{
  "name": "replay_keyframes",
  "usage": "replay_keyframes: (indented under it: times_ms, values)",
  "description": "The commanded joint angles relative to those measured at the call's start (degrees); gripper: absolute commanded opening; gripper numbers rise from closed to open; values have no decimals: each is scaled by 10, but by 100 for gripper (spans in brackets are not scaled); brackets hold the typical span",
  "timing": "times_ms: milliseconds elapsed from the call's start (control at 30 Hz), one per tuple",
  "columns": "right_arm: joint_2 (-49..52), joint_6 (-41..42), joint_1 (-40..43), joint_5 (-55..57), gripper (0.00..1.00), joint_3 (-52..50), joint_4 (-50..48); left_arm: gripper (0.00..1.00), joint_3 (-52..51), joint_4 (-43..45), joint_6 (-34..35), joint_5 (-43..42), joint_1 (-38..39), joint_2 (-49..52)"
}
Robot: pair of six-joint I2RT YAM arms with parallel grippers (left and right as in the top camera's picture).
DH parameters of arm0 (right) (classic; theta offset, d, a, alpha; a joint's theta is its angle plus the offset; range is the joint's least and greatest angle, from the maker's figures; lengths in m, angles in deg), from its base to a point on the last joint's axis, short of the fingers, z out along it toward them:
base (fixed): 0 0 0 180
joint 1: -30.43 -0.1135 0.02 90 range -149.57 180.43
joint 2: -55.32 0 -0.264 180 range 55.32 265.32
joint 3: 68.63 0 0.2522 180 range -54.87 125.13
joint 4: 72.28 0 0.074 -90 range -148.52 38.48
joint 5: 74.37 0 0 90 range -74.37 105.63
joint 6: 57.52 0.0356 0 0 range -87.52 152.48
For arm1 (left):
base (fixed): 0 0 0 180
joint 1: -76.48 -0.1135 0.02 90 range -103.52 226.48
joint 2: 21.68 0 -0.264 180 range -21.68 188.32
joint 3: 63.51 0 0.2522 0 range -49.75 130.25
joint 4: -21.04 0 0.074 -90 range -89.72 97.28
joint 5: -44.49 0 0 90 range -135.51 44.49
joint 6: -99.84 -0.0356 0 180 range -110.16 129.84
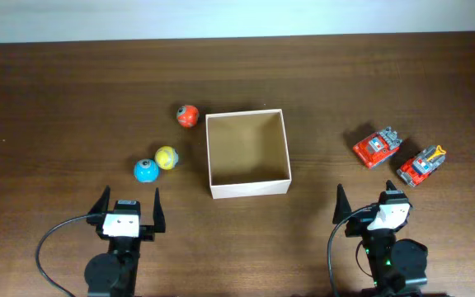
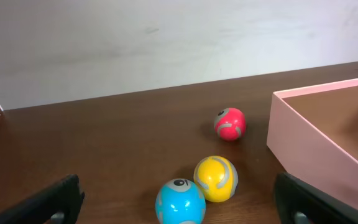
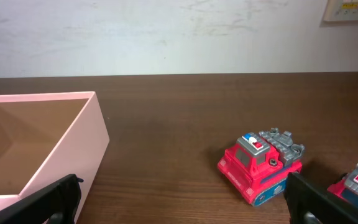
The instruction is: Pack container
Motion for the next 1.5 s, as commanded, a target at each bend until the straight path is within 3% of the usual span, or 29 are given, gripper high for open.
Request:
replay_keyframes:
  times_ms: [0, 967, 1200, 1467]
  values:
    - [-7, 0, -3, -7, 99, -6, -2, 99, -2, -1, -9, -7, -3, -4]
    - [-7, 2, -2, 7, 99, -6, -3, 99, -2, -1, -9, -7, -3, -4]
    - [-5, 131, -2, -36, 99, -6, -5, 99, -2, -1, -9, -7, -3, -4]
    - [6, 121, -2, -62, 99, 69, -1, 99, -2, -1, -9, -7, -3, -4]
